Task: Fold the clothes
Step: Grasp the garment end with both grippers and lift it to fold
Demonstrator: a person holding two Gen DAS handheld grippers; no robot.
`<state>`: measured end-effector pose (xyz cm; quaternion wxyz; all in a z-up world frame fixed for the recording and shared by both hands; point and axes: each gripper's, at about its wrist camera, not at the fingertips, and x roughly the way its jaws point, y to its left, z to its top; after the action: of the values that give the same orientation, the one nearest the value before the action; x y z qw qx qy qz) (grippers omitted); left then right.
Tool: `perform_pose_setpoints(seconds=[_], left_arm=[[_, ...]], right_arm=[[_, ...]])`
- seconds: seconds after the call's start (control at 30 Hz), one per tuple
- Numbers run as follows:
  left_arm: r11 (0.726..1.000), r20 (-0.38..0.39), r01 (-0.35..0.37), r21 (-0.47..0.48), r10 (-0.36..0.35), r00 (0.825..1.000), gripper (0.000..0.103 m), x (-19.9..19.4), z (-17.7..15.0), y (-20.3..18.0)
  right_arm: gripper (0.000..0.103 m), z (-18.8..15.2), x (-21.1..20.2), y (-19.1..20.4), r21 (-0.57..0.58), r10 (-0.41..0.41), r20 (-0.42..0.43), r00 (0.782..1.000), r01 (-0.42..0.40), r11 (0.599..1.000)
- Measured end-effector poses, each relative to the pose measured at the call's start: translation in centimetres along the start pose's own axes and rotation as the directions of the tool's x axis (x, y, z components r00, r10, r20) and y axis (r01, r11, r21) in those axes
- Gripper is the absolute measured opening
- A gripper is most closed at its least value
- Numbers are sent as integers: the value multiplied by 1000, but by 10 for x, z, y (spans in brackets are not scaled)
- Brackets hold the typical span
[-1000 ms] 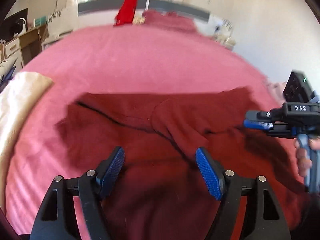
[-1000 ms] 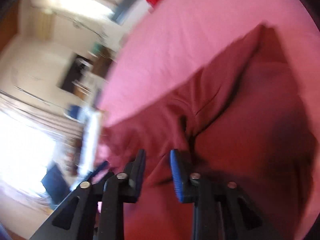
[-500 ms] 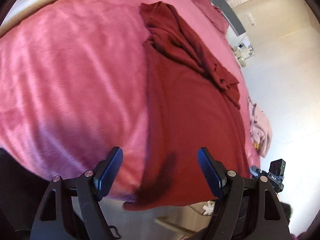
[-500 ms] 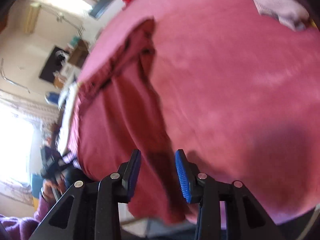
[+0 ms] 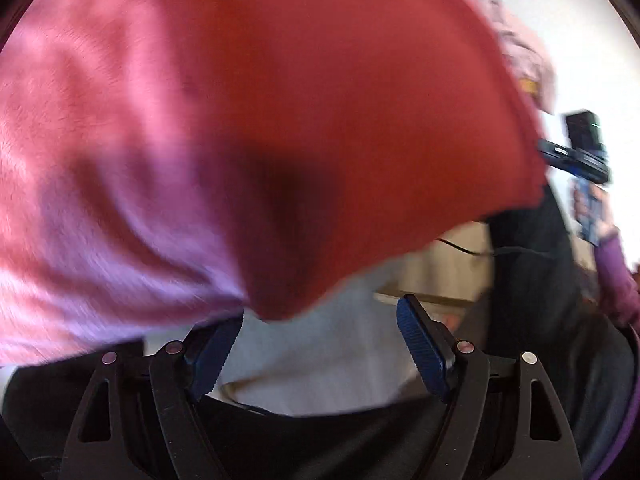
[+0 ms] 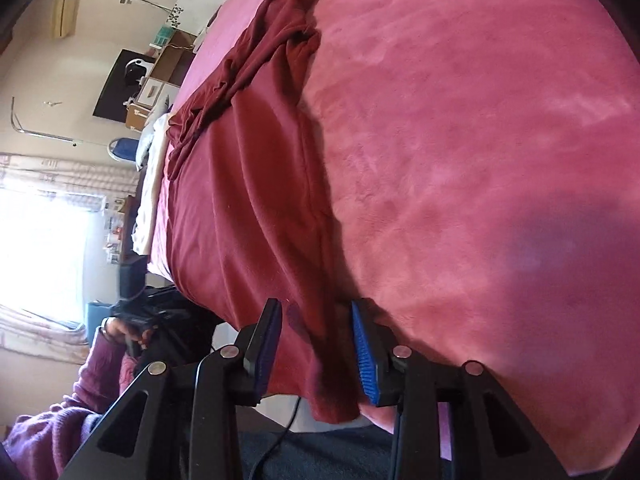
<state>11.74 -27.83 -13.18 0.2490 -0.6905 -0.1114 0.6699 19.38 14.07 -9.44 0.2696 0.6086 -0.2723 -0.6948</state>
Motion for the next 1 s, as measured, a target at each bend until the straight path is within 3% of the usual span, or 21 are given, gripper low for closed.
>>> perform_pose_setpoints(seconds=[0.1, 0.23, 0.27, 0.3, 0.37, 0.4, 0.53, 0.67, 0.8, 0.93, 1.0], left_arm=[[998, 22, 38, -41, -37, 999, 80, 2, 5, 10], [1000, -95, -1, -7, 1, 995, 80, 24, 2, 8], [1000, -94, 3, 11, -2, 996, 77, 23, 1, 6], [999, -80, 13, 32, -10, 997, 71, 19, -1, 3], [999, -23, 35, 36, -34, 999, 34, 5, -6, 5], [998, 9, 46, 34, -46, 999, 29, -3, -9, 6], [993, 117, 87, 76, -95, 989, 16, -32, -24, 3], [980, 253, 120, 161, -159, 954, 13, -62, -28, -11], [976, 318, 162, 149, -202, 926, 13, -69, -16, -15], [985, 263, 153, 84, -170, 950, 13, -36, 3, -7], [990, 222, 125, 62, -135, 966, 13, -21, 10, -14]], right_arm=[[35, -1, 11, 0, 18, 8, -19, 1000, -7, 1000], [35, -5, 10, 1, 4, -19, -13, 1000, 19, 1000], [32, -4, 11, 2, 2, -25, -15, 1000, 25, 1000], [24, -3, 12, 4, -1, -36, -17, 999, 36, 999], [9, -5, 11, 8, -3, -42, -21, 999, 42, 999], [4, -5, 13, 11, 6, -12, -29, 999, 12, 1000], [4, -10, 14, 18, 38, 114, -12, 993, -114, 993], [4, -8, 13, 27, 40, 220, 24, 975, -221, 974], [4, -6, 9, 31, 33, 269, 57, 962, -271, 962], [8, -2, 15, 26, 6, 150, 14, 989, -150, 989], [19, 0, 19, 19, -9, 71, -6, 997, -71, 997]])
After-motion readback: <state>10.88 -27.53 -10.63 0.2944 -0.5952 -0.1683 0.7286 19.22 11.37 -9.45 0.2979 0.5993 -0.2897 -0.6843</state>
